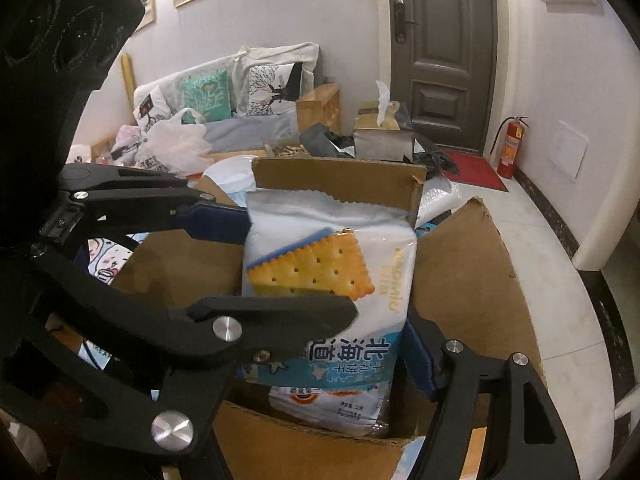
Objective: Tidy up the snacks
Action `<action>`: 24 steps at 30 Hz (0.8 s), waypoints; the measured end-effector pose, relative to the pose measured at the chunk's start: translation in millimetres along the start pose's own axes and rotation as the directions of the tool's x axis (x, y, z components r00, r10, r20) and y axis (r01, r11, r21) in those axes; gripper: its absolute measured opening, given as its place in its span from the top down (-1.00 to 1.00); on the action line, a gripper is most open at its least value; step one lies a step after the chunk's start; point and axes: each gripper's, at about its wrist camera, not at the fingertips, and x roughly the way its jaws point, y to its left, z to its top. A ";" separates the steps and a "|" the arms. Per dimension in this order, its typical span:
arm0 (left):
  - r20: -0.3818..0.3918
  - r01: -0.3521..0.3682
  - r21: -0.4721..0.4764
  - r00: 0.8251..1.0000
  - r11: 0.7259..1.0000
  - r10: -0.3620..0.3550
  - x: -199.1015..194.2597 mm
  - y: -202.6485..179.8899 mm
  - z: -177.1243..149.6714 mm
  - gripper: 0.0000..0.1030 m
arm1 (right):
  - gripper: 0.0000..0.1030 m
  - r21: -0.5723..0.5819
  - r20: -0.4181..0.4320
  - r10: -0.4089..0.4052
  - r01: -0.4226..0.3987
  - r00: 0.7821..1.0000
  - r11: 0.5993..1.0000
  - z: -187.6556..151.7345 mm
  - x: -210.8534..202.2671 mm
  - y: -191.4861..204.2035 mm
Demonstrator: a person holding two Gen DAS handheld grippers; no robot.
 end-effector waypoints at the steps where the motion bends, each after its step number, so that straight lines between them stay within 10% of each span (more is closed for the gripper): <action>1: -0.001 -0.007 -0.011 1.000 1.000 0.007 0.3 3.4 0.2 0.01 | -0.29 -0.002 0.008 -0.016 0.016 1.000 1.000 -0.5 -0.5 -0.9; 17: 0.111 -0.052 -0.056 0.992 0.997 0.058 -43.8 22.0 -7.2 -0.72 | -0.51 0.021 0.058 -0.006 0.005 0.998 1.000 0.4 -15.3 -0.4; 24: 0.279 -0.151 -0.136 0.943 0.979 0.184 -119.0 36.6 -32.8 -0.99 | -0.77 -0.047 0.205 -0.002 0.012 0.979 0.999 9.3 -48.2 20.3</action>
